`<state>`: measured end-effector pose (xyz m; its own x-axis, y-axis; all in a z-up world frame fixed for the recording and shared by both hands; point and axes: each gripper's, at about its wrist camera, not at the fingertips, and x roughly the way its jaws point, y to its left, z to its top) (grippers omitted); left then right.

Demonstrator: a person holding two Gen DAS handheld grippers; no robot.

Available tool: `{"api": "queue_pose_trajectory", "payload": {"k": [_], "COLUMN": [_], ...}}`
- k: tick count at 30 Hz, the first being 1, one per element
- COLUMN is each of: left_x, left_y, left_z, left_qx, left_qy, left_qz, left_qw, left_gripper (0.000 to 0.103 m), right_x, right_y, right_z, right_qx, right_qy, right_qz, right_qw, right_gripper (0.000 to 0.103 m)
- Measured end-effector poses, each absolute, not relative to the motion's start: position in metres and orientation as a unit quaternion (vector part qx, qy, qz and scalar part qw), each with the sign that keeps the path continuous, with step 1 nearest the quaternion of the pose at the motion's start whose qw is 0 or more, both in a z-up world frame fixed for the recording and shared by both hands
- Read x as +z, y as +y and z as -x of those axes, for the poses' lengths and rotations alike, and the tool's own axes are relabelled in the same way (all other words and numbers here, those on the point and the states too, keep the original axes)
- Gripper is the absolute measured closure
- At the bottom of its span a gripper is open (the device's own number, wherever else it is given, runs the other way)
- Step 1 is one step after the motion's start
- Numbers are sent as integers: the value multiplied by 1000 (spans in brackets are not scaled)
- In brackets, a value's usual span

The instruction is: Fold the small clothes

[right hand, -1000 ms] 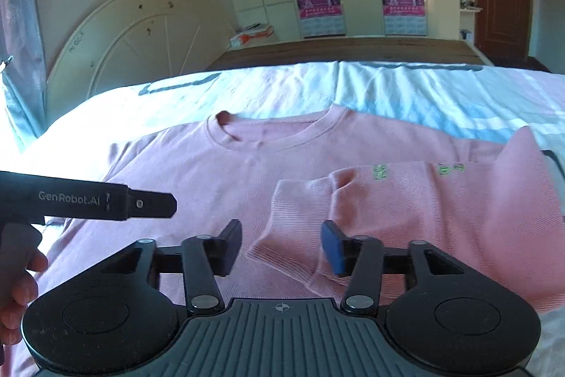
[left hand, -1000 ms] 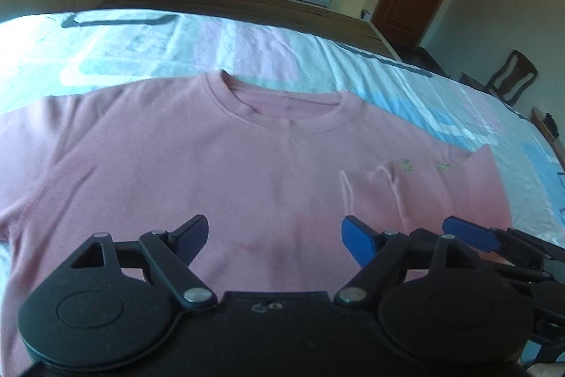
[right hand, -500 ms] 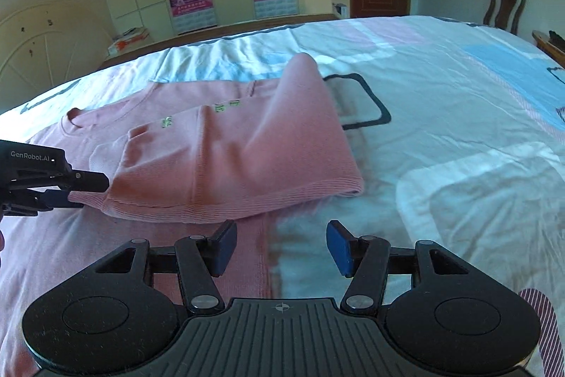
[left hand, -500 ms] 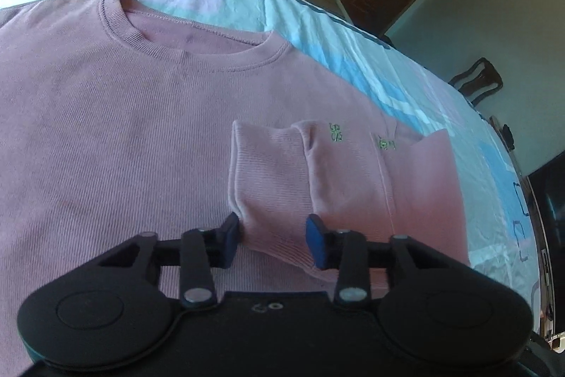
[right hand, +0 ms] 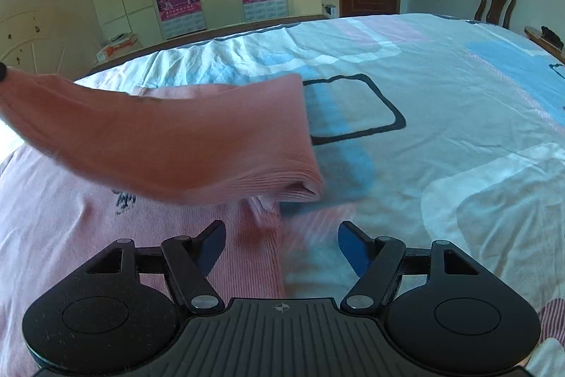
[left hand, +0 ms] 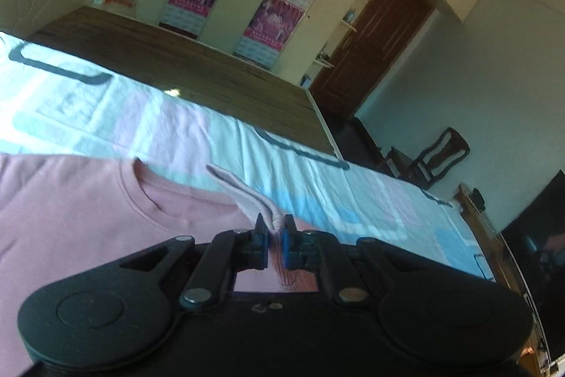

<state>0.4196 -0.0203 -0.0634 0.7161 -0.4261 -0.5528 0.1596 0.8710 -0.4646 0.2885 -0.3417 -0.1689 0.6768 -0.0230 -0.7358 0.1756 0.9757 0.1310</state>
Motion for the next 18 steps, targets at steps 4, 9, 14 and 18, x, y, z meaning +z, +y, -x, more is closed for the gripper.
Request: {"api": "queue_pose_trajectory", "payload": {"k": [4, 9, 14, 18], "left_x": [-74, -135, -172, -153], "left_y": [26, 57, 53, 61], "left_z": [-415, -408, -399, -387], "left_qx": [-100, -44, -31, 13], "left_qy": [349, 415, 446, 411], "left_qz": [182, 186, 140, 116], "left_qw": [914, 890, 883, 904], "left_gripper": [97, 97, 94, 81], "right_x": [-171, -173, -176, -161], "right_y": [-337, -338, -336, -344], "right_z": [-306, -302, -294, -278], "right_qx": [-44, -57, -44, -29], "right_qy": [400, 394, 410, 403], "right_qz": [-100, -97, -77, -91], "right_qw": [910, 912, 908, 910], "right_gripper": [81, 92, 92, 89]}}
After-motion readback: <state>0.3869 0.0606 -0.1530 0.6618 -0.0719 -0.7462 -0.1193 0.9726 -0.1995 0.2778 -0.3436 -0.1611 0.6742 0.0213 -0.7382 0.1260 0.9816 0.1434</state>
